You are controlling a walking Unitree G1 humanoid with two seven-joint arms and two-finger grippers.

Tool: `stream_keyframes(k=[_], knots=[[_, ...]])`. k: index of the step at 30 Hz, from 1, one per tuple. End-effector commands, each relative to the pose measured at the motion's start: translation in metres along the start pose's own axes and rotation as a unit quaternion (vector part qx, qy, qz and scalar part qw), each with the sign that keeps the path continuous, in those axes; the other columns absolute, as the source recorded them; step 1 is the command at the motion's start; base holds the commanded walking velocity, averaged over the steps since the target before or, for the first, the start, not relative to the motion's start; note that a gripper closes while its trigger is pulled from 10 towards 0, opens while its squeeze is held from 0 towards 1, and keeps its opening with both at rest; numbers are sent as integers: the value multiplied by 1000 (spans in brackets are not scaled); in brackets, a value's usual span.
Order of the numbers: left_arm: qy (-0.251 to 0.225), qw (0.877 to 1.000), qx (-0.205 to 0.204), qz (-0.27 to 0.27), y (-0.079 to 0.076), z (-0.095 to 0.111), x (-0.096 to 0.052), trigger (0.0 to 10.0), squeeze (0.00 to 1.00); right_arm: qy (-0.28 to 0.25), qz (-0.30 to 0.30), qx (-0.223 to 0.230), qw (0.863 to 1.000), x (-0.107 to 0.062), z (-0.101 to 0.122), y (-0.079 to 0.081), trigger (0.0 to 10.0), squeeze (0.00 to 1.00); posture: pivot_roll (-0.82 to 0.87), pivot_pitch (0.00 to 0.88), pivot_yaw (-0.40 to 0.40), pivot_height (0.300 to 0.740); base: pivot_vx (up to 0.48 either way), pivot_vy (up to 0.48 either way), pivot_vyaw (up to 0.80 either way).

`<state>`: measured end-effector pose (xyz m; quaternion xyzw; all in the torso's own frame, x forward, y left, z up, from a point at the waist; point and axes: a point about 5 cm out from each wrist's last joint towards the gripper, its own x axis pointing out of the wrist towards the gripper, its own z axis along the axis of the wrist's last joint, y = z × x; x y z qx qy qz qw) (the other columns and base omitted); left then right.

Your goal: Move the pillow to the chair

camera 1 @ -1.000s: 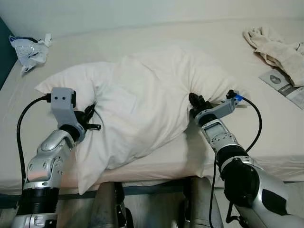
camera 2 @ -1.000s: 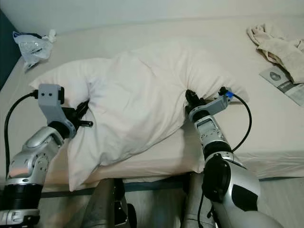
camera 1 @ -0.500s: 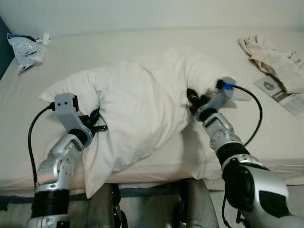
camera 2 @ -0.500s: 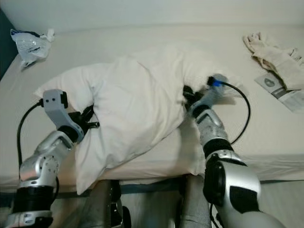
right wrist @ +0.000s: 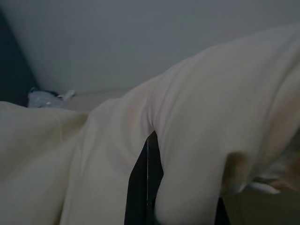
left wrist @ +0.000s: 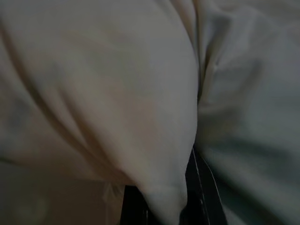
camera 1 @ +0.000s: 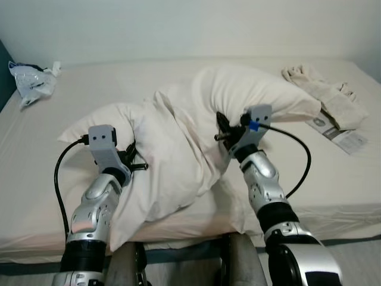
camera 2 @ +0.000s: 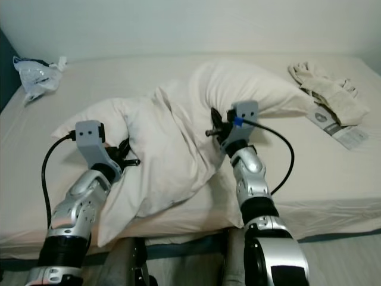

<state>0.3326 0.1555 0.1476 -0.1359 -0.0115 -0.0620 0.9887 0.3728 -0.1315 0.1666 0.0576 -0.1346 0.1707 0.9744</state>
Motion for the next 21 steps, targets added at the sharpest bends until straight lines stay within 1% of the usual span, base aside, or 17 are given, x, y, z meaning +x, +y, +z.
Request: stream_keyframes(k=[1,2,3,4,5,6,7,8,10,11,13,14,17,18,21], knots=[[-8,1000,10,-5,-8,-2,-1,10000,0,-25,10,-4,1000,1,5,9,10000,0,-28,56,4,587,0,0,0],[9,1000,3,-4,-8,-7,-1,10000,0,-14,13,-12,1000,-3,1,11,10000,0,-28,55,6,587,0,0,0],[9,1000,3,-4,-8,-7,-1,10000,0,-14,13,-12,1000,-3,1,11,10000,0,-28,55,6,587,0,0,0],[22,1000,-4,-14,-9,-10,-2,10000,0,-8,12,-15,1000,-6,-2,11,10000,0,-28,55,7,587,0,0,0],[24,999,16,-16,-8,-13,-4,10000,0,20,14,-33,999,-12,-12,11,10000,0,-25,55,9,587,0,0,0],[24,999,16,-16,-8,-13,-4,10000,0,20,14,-33,999,-12,-12,11,10000,0,-25,55,9,587,0,0,0],[16,999,34,-11,-7,-14,-5,10000,0,22,13,-34,999,-14,-14,11,10000,0,-24,54,9,587,0,0,0],[18,999,50,-4,-5,-17,-6,10000,0,25,8,-35,999,-17,-16,10,10000,0,-23,53,9,587,0,0,0],[23,998,52,-1,-4,-20,-7,10000,0,29,2,-44,999,-20,-18,8,10000,0,-27,53,11,587,0,0,0],[27,998,51,0,-4,-23,-7,10000,0,32,-2,-50,998,-22,-20,7,10000,0,-28,52,11,587,0,0,0],[43,999,27,-5,-6,-28,-9,10000,0,41,-12,-54,998,-25,-23,4,10000,0,-31,52,9,587,0,0,0],[46,999,24,-5,-6,-29,-9,10000,0,44,-16,-47,998,-26,-24,3,10000,0,-36,51,7,587,0,0,0],[44,998,35,8,-7,-29,-9,10000,0,43,-17,-41,998,-30,-24,2,10000,0,-39,48,2,587,0,0,0],[26,998,48,1,-11,-27,-9,10000,0,40,-6,-37,999,-33,-25,4,10000,0,-42,43,-1,587,0,0,0],[13,998,55,-11,-15,-25,-9,10000,0,40,0,-35,999,-34,-25,5,10000,0,-39,39,-3,592,0,0,0]])
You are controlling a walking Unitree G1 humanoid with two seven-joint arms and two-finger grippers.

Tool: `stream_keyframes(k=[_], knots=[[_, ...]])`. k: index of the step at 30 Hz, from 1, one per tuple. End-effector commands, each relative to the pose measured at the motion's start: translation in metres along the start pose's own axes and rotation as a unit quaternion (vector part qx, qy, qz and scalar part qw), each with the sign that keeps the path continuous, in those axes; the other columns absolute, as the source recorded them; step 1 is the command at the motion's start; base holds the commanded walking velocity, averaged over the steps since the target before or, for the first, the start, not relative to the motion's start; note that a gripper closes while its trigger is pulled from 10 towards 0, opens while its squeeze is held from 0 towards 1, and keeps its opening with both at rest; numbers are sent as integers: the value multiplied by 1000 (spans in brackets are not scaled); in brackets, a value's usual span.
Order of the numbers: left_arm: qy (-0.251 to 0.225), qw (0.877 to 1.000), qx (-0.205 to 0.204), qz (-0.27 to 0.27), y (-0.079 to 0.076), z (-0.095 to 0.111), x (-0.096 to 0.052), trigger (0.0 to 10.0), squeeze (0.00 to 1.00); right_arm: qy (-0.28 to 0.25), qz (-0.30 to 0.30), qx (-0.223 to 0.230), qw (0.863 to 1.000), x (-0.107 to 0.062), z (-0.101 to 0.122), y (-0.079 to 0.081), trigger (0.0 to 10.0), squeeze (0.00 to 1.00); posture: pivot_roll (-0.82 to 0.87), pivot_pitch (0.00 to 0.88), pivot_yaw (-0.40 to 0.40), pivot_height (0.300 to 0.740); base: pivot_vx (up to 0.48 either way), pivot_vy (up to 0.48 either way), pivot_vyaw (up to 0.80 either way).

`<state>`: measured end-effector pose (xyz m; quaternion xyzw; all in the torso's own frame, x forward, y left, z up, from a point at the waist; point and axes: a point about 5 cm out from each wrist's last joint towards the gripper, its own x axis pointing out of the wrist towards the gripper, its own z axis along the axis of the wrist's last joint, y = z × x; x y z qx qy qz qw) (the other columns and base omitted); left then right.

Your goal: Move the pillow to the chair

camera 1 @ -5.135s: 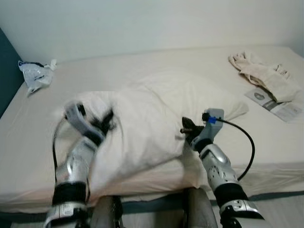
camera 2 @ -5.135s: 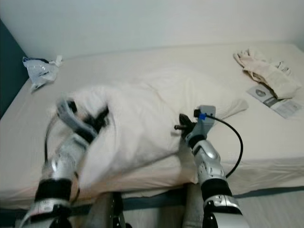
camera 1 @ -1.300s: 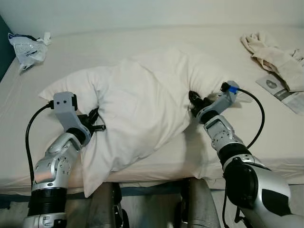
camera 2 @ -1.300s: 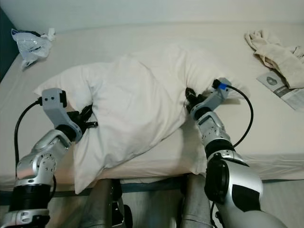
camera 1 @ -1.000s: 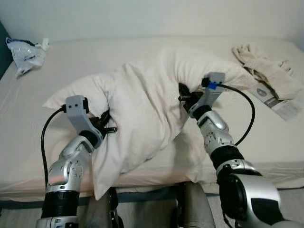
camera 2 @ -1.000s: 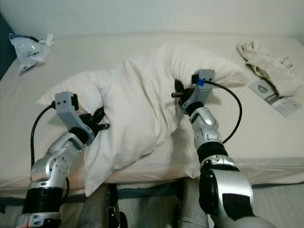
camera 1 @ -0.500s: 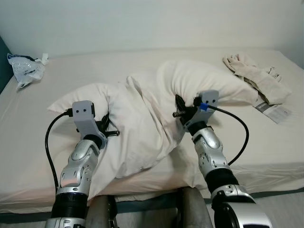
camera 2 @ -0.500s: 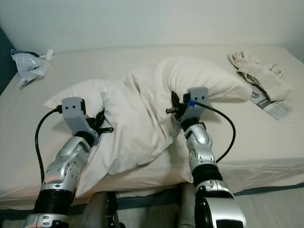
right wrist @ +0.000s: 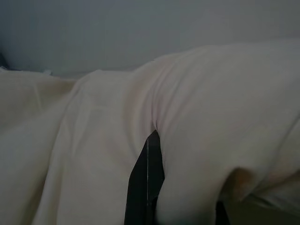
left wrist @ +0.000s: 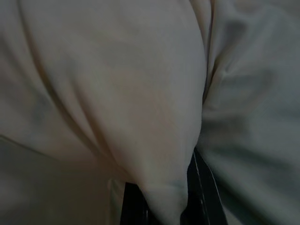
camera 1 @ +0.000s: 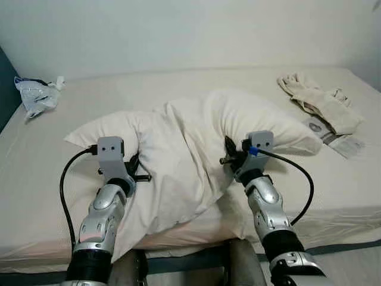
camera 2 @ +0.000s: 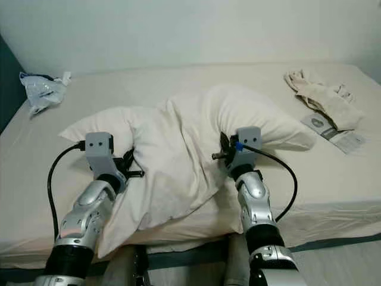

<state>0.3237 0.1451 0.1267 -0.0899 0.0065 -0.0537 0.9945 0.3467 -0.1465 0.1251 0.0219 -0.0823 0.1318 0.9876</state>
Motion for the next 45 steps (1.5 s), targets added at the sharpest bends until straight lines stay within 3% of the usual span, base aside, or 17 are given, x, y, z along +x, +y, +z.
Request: stream_keyframes(k=[1,9,13,21,27,36,45], knots=[[-8,1000,10,-21,-10,-2,-1,10000,0,-18,37,-4,999,4,7,13,10000,0,-39,39,-3,592,0,0,0],[-19,998,39,-35,-13,-4,-4,10000,0,-11,20,-4,1000,1,5,6,10000,0,-42,29,-4,627,0,0,0],[-17,999,10,-42,-16,-5,-5,10000,0,-12,19,-1,1000,1,6,7,10000,0,-44,24,-2,647,0,0,0],[-42,997,25,-53,-19,-1,-6,10000,0,-13,24,1,1000,0,5,12,10000,0,-44,20,-4,682,0,0,0],[-19,999,9,-32,-12,-5,-7,10000,0,-12,28,2,1000,1,5,13,10000,0,-45,22,-5,702,0,0,0],[-20,999,39,-11,-1,-14,-12,10000,0,12,35,11,999,-2,-4,16,10000,0,-42,21,-10,740,0,0,0],[-3,997,72,10,14,-22,-13,10000,0,34,26,16,999,-9,-16,13,10000,0,-42,23,-7,740,0,0,0]])
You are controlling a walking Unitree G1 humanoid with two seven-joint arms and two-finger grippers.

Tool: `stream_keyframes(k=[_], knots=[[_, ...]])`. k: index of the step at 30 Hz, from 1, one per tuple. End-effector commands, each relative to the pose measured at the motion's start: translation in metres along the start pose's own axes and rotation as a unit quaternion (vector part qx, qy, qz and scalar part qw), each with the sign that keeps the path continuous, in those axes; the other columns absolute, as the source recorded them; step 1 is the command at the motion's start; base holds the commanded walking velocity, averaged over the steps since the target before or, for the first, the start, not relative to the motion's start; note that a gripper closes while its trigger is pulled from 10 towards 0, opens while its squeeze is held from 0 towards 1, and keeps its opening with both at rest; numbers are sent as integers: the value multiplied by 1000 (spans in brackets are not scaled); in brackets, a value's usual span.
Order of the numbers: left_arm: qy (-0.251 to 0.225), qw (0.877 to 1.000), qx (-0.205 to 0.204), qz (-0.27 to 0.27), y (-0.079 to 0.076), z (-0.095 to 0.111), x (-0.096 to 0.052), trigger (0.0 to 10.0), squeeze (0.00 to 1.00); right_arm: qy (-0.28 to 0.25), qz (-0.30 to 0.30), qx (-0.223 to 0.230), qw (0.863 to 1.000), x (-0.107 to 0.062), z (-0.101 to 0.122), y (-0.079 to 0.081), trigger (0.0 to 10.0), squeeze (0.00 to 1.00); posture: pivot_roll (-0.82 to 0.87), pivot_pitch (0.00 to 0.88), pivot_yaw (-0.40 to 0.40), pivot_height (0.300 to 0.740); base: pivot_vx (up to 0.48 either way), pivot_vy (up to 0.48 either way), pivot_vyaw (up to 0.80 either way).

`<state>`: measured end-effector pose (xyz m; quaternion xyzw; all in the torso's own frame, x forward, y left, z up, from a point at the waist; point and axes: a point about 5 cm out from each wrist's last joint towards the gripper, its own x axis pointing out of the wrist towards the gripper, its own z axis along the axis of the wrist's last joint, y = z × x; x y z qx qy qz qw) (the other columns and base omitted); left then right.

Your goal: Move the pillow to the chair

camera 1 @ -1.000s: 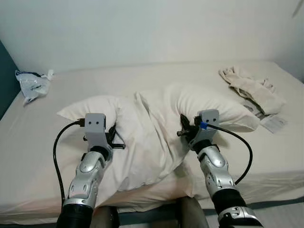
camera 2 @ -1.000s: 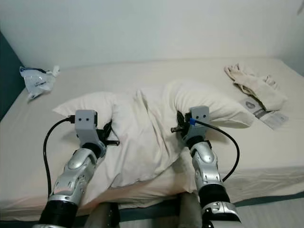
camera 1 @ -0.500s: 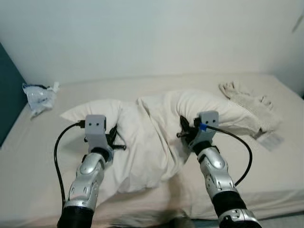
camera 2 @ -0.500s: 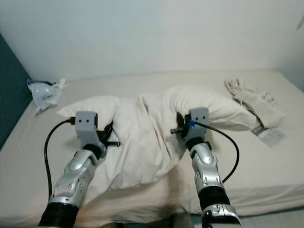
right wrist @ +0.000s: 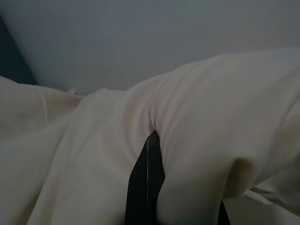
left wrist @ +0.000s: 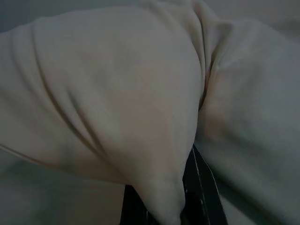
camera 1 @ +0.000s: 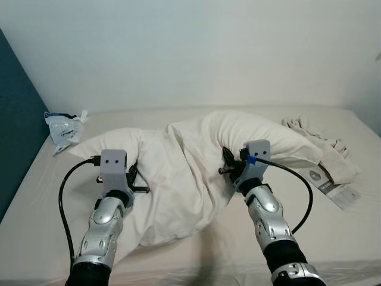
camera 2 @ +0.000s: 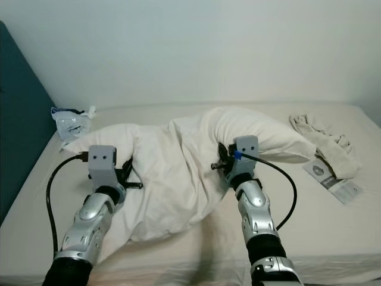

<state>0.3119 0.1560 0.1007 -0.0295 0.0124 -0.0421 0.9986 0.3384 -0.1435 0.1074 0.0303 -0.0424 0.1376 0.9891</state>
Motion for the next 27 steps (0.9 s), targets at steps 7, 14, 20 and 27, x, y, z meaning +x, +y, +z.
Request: stream_keyframes(k=[7,14,20,27], knots=[[-9,1000,13,-7,0,-1,0,10000,0,5,15,2,1000,-3,-5,4,10000,0,-49,28,0,740,0,0,0],[6,1000,19,-14,1,-11,-3,10000,0,33,10,-1,999,-8,-16,3,10000,0,-45,28,-4,740,0,0,0],[31,999,29,-26,0,-26,-5,10000,0,68,0,-6,998,-16,-32,1,10000,0,-44,21,-5,740,0,0,0],[94,994,55,-12,11,-56,-13,10000,0,133,-11,-18,991,-31,-60,0,10000,0,-44,11,1,740,0,0,0]])
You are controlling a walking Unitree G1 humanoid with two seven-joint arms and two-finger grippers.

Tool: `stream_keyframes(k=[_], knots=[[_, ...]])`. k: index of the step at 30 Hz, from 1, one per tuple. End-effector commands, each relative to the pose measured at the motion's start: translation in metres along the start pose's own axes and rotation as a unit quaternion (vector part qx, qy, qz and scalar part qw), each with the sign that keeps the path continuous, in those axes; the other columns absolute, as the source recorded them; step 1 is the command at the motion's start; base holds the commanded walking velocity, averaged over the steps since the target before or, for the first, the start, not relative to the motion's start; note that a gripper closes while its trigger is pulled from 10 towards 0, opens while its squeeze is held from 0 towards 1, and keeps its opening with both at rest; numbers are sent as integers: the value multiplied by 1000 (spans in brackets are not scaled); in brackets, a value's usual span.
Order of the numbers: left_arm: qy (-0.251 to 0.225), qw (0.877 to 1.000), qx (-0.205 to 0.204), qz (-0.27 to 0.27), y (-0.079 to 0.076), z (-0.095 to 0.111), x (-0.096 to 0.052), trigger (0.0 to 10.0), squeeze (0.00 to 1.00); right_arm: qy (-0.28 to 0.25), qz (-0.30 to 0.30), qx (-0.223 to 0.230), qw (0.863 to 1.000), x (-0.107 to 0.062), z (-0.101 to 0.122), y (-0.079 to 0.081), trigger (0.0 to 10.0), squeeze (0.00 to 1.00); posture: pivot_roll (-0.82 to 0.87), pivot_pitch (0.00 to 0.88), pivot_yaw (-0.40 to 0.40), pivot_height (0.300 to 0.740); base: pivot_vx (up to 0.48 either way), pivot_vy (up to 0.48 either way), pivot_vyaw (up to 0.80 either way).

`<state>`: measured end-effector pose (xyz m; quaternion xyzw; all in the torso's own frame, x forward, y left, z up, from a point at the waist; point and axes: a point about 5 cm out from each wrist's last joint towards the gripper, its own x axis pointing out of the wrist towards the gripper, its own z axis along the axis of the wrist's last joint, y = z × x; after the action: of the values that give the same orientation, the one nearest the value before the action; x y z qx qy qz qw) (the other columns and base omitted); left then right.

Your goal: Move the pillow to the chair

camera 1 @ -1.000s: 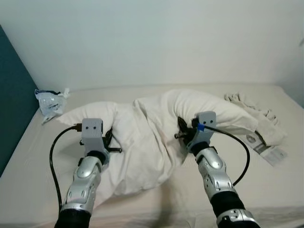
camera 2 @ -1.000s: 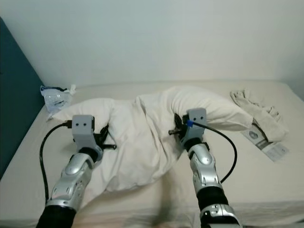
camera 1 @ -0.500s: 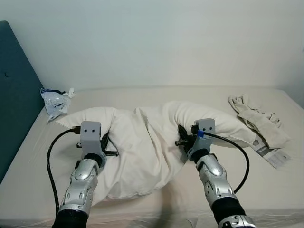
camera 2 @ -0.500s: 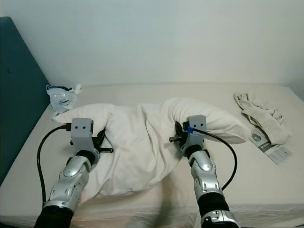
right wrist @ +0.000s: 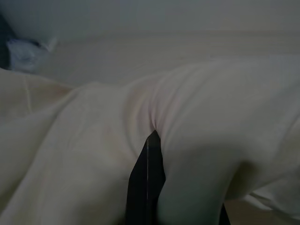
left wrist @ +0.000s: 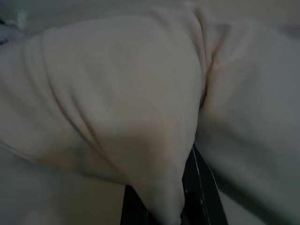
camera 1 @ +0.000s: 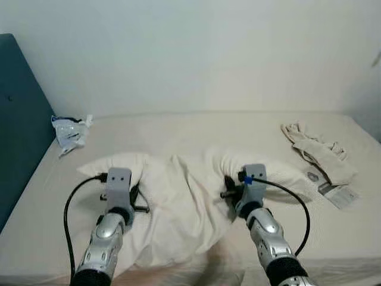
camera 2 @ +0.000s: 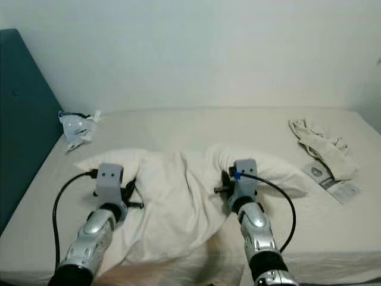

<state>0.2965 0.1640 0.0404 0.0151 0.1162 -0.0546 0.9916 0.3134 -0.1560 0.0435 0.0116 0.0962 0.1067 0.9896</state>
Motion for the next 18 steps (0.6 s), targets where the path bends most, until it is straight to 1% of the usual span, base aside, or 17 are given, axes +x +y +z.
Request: stream_keyframes(k=[1,2,4,6,8,12,18], knots=[[-14,1000,7,-1,0,6,1,10000,0,-5,22,-20,1000,1,0,8,10000,0,-44,11,1,740,0,0,0],[-16,1000,1,-1,-1,7,2,10000,0,-6,21,-16,1000,1,0,8,10000,0,-44,11,1,740,0,0,0],[-15,1000,19,-5,-2,7,2,10000,0,-5,16,-4,1000,0,-1,6,10000,0,-38,5,-2,740,0,0,0],[-1,1000,25,0,-2,-1,1,10000,0,-7,7,17,1000,0,-1,5,10000,0,-47,7,2,740,0,0,0],[0,1000,15,6,-1,-3,0,10000,0,-8,5,27,1000,1,-1,5,10000,0,-49,8,7,740,0,0,0],[-7,1000,3,12,-1,-3,0,10000,0,-8,1,21,1000,0,-2,3,10000,0,-44,8,7,740,0,0,0],[-13,1000,15,9,0,-1,1,10000,0,-17,2,23,1000,2,1,2,10000,0,-43,9,6,740,0,0,0]])
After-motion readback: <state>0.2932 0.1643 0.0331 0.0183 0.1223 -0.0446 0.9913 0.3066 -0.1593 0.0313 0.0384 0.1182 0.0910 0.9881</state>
